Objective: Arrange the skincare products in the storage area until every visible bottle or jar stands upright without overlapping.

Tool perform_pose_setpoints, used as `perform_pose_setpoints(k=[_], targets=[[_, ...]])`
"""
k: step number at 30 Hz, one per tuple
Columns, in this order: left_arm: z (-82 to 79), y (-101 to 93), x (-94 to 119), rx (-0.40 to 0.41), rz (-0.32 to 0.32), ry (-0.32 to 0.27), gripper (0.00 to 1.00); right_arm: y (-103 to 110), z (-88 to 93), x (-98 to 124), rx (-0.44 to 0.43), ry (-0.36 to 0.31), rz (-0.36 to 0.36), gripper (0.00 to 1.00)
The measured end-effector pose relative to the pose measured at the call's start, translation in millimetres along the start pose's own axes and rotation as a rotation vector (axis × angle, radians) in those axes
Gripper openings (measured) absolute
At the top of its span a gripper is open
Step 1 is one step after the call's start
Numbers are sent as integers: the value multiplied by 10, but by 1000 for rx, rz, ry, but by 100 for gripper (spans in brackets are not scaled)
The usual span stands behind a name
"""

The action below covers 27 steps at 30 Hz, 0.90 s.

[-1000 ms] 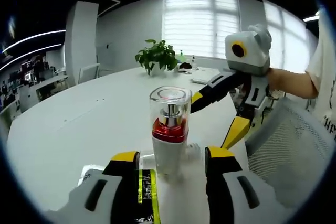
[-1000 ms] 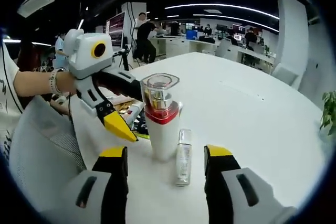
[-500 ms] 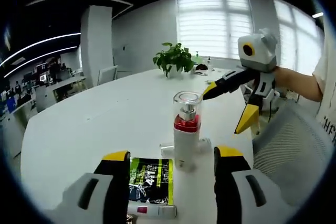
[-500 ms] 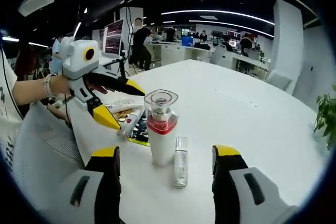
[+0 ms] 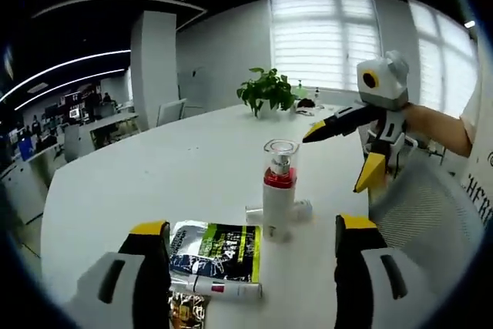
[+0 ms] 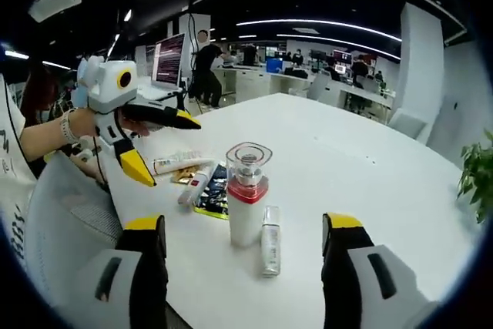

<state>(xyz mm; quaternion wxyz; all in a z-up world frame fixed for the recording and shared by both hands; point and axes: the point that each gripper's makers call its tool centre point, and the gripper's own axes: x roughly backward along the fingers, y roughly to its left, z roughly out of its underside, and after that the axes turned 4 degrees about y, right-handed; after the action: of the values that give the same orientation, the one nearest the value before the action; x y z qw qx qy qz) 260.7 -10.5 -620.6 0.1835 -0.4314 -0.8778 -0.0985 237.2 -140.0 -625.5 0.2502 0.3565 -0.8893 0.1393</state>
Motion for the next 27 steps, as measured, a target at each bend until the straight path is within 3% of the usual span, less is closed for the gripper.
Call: perform_pose_setpoints(k=[7,19,22,27], targets=[[21,33,220,24,-32,-17,99,41,21,30,-2,-6,1,90],[187,119,492,59,-96,-2,99,105,-43,79,8,-34,5,97],[270,222,567,65,-135,10,99,90,-17,89,19,-15,21,100],[325,274,641,80,-149,8,99,83,-1,121,23,-12,30,100]])
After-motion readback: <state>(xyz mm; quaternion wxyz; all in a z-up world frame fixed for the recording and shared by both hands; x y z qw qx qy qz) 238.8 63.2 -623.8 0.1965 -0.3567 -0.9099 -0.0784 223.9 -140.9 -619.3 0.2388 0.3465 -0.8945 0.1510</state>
